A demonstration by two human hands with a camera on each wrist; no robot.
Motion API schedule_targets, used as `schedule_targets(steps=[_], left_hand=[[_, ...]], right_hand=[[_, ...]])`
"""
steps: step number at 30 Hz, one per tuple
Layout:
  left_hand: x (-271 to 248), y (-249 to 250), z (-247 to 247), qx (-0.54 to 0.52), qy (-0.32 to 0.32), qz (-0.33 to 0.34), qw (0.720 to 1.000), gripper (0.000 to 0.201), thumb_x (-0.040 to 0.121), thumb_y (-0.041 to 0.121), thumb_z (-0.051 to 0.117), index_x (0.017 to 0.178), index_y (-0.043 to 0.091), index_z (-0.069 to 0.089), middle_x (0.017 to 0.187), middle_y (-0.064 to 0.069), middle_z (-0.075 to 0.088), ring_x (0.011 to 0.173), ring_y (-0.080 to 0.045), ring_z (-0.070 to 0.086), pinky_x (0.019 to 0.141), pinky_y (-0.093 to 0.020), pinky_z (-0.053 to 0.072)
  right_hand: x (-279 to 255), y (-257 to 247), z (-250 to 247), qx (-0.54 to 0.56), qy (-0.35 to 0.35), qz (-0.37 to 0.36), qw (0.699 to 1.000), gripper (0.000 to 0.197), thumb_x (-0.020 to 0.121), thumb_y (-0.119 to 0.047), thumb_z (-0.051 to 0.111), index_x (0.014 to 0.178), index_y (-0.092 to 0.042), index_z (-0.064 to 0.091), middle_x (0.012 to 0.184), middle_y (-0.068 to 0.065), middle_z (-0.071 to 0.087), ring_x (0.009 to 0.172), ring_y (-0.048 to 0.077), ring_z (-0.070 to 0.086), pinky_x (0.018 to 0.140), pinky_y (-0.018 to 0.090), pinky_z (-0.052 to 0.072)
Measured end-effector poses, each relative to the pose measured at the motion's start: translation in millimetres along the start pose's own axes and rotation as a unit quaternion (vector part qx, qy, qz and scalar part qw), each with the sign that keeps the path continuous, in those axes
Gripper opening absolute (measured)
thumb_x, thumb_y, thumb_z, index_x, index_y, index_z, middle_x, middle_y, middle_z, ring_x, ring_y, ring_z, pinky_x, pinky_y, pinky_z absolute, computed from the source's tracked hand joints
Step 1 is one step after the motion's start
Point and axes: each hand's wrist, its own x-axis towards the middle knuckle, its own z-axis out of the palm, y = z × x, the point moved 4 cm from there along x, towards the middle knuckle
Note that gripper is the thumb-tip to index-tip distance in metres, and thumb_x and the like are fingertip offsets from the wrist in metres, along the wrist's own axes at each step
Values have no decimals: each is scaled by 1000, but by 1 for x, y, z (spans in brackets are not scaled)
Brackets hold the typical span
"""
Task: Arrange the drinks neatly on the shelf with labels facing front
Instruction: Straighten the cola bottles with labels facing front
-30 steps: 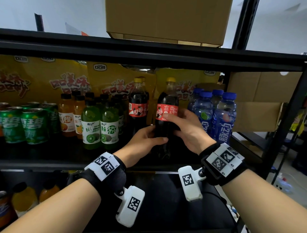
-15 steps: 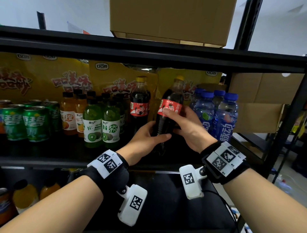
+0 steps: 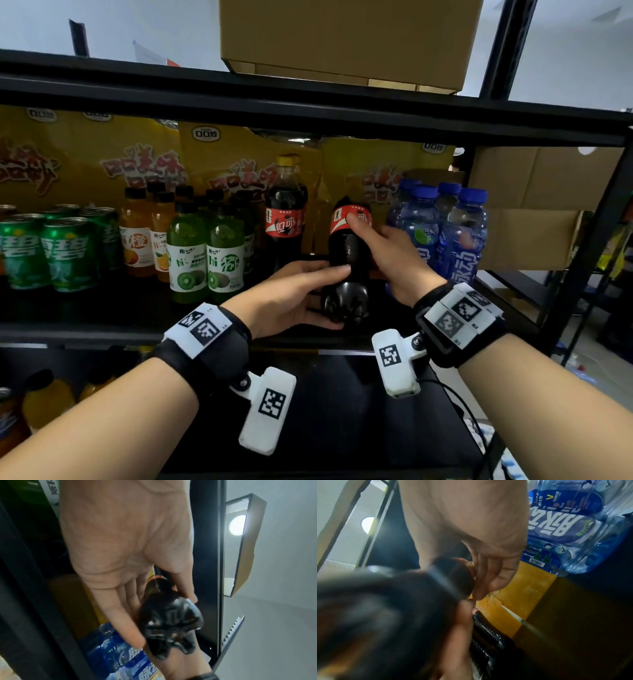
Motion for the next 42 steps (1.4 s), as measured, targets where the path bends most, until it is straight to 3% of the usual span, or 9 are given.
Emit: schedule_targets(steps=[4,8,11,17,22,26,31,36,42], left_hand=[[0,6,8,-42,15,-56,997,62,67,71,74,104,22,77,98,-3,78,81,-13,75,60,-26,59],[5,11,21,-137,68,-108,982,83,57,75,76,117,17,73,107,-8,76,83,-18,74,60,-27,60],[5,12,29,-189,89,-125,970,80,56,71,81,111,13,74,102,-11,75,78,-21,72,57,-29,61],[6,17,26,-220,89,-160,958,70,66,73,78,101,13,71,86,-5,72,62,-18,69,49,-28,59],[6,12,13,-161,69,-161,971,63,66,70,79,103,19,73,89,-2,73,66,-16,69,47,-23,55],[8,1,3,-7,90,-92,992,52,67,56,82,108,25,74,96,0,77,77,-14,73,56,-26,55],[10,-8,-1,63,71,16,995,38,84,16,79,112,42,73,114,0,77,104,-16,74,86,-36,59],[19,-4,-4,246,158,165,942,61,85,14,82,133,41,55,122,17,69,107,12,63,89,-7,46],[23,7,-12,243,204,280,906,47,83,-5,79,122,16,65,116,10,72,109,5,65,97,-17,47]], right_hand=[[-2,6,1,-28,-30,114,993,94,61,-82,77,125,-13,67,109,7,79,101,28,76,97,50,57],[-8,16,14,-9,-139,172,975,74,79,-87,54,135,-39,63,129,-5,70,125,21,57,99,44,41],[-10,24,20,8,-169,211,963,69,85,-84,47,129,-34,67,129,1,71,119,19,57,89,39,38],[-12,29,11,-27,-124,203,971,57,100,-71,32,82,-24,59,70,1,60,62,16,52,61,27,36],[-7,31,9,-34,-129,184,974,89,90,-87,24,112,-15,70,96,10,76,83,26,70,72,35,52],[-3,20,6,30,-107,156,981,72,86,-82,51,121,-21,69,110,11,79,104,32,75,91,49,60],[-1,-1,1,-20,-55,-19,998,36,80,-45,85,104,-21,73,95,2,81,81,14,78,64,31,59],[-12,-9,8,-34,-28,-172,984,58,66,-17,97,115,-23,67,100,-7,79,93,2,75,76,15,57],[-33,-7,20,-82,-40,-266,960,76,68,-1,92,124,-33,52,119,-10,66,115,2,64,96,11,48]])
